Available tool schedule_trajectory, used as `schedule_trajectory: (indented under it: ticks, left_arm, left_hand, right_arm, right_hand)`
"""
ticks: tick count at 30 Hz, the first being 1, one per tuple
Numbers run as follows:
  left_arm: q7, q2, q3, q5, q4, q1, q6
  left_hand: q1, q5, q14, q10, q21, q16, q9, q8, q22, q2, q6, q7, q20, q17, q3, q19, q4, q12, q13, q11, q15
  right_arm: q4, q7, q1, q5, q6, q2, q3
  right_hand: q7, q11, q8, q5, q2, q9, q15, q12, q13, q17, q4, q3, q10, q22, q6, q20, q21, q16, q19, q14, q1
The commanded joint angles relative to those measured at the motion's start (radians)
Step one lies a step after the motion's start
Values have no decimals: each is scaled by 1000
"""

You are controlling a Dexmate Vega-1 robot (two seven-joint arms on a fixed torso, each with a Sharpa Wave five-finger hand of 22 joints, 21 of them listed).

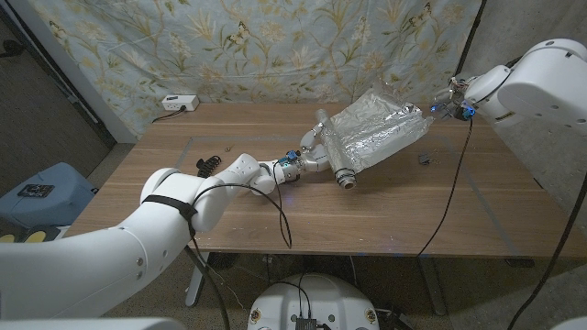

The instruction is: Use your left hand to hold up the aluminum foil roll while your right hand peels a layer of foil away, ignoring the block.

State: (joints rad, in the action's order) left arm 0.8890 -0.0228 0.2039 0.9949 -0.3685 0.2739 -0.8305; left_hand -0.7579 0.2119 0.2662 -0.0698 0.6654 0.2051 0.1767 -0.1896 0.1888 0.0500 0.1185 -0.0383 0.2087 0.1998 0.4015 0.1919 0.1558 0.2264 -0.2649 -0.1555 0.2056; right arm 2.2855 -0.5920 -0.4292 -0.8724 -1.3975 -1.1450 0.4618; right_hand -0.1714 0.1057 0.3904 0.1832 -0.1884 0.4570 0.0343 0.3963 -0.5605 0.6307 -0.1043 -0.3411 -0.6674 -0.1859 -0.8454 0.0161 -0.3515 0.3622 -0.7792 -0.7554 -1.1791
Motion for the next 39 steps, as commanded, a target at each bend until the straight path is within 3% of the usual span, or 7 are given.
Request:
schedule_trajectory:
  ticks: [1, 9, 17, 19, 39]
  left_arm:
    - [2, 2, 19, 10, -21, 9, -14]
    - [-17, 8, 27, 27, -53, 25, -30]
    - [-60, 18, 31, 55, -103, 49, -49]
    - [-65, 21, 33, 62, -113, 54, -47]
    - [-184, 73, 29, 167, -291, 127, -71]
  left_hand:
    - [-6, 6, 8, -9, -2, 8, 4, -5, 1, 9, -8, 2, 3, 3, 10, 6, 2, 8, 1, -2, 1]
    - [-9, 9, 16, -25, -2, 10, 3, -9, 2, 10, -25, 4, 3, 2, 12, 12, 2, 15, 0, 2, -5]
    - [-18, 13, 26, -39, -2, 13, 3, -14, 2, 17, -48, 6, 2, 1, 19, 22, 4, 22, -1, 5, -10]
    - [-20, 14, 32, -56, -1, 15, 4, -17, 2, 20, -63, 6, 2, 1, 20, 27, 4, 29, -1, 16, -13]
    - [-37, 21, 67, -115, 2, 26, 4, -30, 2, 29, -143, 25, -7, 2, 32, 54, 7, 53, -7, 31, -37]
  right_arm:
    - [32, -5, -32, -32, 2, -31, -66]
    - [64, 77, -88, 29, 20, -23, -137]
    - [71, 162, -104, 83, 59, -23, -147]
    - [71, 172, -106, 95, 60, -16, -147]
    - [83, 226, -111, 188, 66, 44, -137]
  right_hand:
    - [14, 19, -40, 2, 14, -1, -19, -11, 1, -3, 19, 7, 6, 0, 81, 4, 2, -12, 12, 7, 43]
    - [-4, 33, -72, 1, 23, -14, -42, -30, 10, -15, 30, 16, 34, 2, 121, 22, 9, -32, 28, 25, 79]
    - [-10, 49, -100, 1, 35, -30, -60, -52, 22, -36, 33, 23, 57, 2, 148, 29, 15, -58, 40, 48, 109]
    - [-10, 51, -106, 1, 37, -34, -62, -56, 24, -40, 32, 23, 59, 2, 156, 32, 15, -61, 39, 46, 112]
    - [-5, 54, -126, 4, 29, -53, -66, -76, 37, -44, 20, 19, 65, 3, 161, 33, 21, -67, 48, 58, 118]
